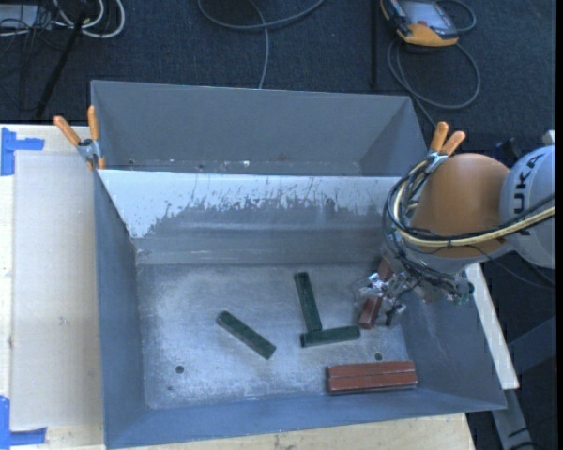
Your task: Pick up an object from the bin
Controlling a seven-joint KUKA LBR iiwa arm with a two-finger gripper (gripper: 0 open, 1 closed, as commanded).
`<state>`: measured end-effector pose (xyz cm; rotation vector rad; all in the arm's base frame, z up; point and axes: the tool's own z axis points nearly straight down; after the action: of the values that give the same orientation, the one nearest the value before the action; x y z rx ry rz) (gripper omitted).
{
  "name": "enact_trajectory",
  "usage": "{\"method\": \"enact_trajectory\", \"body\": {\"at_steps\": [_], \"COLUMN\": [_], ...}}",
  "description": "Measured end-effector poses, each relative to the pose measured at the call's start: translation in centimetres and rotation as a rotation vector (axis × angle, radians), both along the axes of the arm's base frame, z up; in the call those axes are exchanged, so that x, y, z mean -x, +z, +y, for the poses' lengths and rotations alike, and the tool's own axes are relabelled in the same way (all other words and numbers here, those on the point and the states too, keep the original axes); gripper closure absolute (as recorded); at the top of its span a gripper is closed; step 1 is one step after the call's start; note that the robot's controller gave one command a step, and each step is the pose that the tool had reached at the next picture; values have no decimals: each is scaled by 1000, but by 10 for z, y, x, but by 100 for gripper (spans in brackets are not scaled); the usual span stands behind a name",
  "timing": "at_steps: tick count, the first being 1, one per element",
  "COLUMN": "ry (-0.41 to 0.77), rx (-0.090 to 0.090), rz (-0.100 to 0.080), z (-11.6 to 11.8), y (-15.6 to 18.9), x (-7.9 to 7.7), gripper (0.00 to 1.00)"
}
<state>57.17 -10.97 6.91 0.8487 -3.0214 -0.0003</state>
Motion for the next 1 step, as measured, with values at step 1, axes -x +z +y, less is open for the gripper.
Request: {"method": "enact_trajectory", "body": {"at_steps": [1], "ry": [0], "rx": [-2], "rz": [-2], "z": [1], "y": [0], "x": [-1], "gripper": [0]}}
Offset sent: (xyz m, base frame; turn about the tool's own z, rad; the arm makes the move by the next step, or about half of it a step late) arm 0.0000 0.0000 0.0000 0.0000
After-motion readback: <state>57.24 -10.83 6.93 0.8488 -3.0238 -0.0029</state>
